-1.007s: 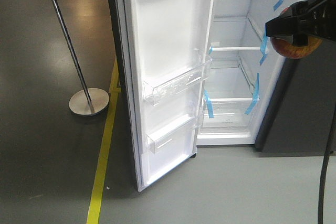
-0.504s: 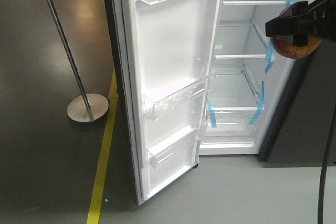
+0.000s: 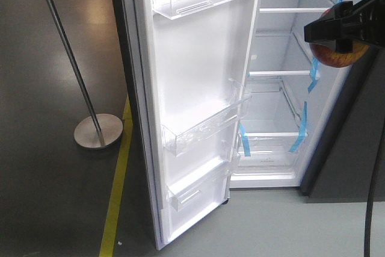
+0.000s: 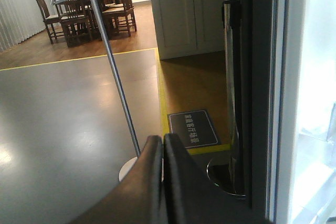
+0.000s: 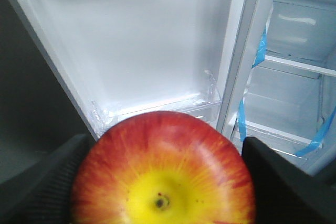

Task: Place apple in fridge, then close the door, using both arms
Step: 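Bring the held apple up to the refrigerator shelves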

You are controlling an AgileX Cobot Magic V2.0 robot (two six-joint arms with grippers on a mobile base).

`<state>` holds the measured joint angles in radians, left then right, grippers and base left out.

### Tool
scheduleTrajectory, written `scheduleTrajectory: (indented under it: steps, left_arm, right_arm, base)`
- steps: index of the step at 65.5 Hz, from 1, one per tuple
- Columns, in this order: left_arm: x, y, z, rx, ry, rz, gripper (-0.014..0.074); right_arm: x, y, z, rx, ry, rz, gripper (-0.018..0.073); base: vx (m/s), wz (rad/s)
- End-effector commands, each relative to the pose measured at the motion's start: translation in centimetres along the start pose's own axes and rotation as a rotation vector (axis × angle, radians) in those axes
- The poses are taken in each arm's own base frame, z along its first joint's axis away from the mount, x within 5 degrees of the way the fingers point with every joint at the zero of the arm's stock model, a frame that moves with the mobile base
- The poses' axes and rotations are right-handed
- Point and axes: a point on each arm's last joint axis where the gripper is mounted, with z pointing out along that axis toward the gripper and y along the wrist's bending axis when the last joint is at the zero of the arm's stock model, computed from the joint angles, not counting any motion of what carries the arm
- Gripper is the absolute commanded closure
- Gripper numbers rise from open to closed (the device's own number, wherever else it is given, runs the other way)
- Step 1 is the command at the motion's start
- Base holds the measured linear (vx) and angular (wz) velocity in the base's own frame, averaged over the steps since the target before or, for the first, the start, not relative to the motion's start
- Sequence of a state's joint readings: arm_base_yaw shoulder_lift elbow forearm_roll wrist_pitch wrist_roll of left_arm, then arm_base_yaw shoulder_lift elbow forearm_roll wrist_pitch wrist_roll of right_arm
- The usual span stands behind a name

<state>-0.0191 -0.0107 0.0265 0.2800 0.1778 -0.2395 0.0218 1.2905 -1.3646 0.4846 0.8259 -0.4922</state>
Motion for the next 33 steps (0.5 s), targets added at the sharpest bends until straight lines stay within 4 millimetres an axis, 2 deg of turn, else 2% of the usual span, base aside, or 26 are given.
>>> scheduleTrajectory:
  steps: [1,33]
  left_arm:
    - [-0.27,-0.16,-0.05,0.016,-0.074,0.0,0.0604]
    - [-0.27,-0.16,-0.05,0.016,-0.074,0.0,0.0604]
  right_arm:
    - [-1.52,0.36,-1.67,0.02,-0.118,-0.004,0.0426]
    - [-1.52,0.36,-1.67,0.02,-0.118,-0.004,0.0426]
  base:
    - [0.09,-0.01]
    - [0.08,-0.02]
